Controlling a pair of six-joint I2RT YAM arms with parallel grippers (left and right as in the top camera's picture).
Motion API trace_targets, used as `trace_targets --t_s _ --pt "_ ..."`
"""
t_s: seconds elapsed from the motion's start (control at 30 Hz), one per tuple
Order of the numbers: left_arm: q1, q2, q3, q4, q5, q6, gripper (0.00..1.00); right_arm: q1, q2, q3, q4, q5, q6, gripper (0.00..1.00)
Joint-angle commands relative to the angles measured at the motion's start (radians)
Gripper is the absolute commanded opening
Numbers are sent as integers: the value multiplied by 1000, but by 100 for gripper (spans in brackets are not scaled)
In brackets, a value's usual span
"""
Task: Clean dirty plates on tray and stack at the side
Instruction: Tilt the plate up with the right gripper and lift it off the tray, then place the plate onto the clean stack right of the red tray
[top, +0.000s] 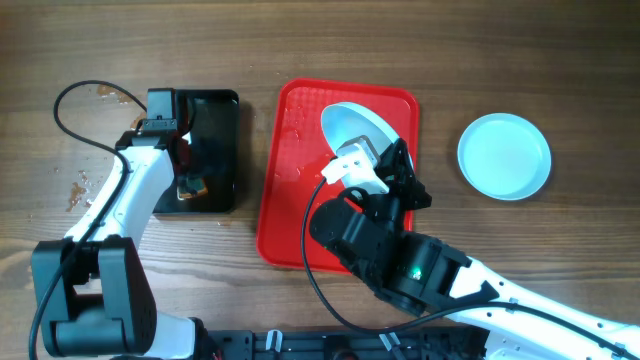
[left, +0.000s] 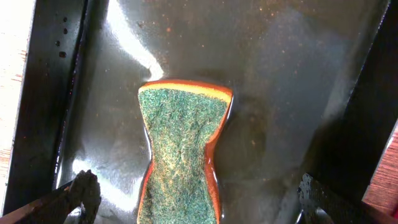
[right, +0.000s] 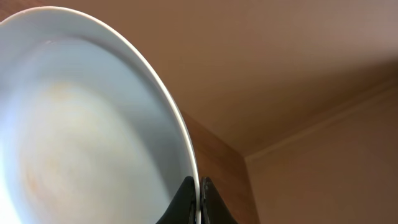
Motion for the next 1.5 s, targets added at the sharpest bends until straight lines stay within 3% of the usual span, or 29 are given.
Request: trace_targets --t_s 0.0,0.3,0.53,0.6,1.2,1.27,1.33,1.4,1.47 --pt "3 -3 3 1 12 9 100 6 -12 2 6 26 0 4" --pt "3 -3 3 1 12 9 100 -39 -9 -3 -2 -129 106 4" --pt "3 -3 3 1 12 9 100 -67 -24 -2 -105 -157 215 4" --pt "3 -3 3 1 12 9 100 -82 -17 0 -93 -98 130 4" --pt "3 -3 3 1 12 9 100 -54 -17 0 -58 -80 134 4" --pt "3 -3 3 1 12 9 100 -55 -17 0 -91 -105 201 4" --pt "3 -3 3 1 12 9 100 -98 -17 0 -210 -300 409 4" --pt "3 -3 3 1 12 9 100 -201 -17 0 -298 -478 563 4" --pt "3 -3 3 1 12 9 100 -378 -32 2 -311 -686 610 4"
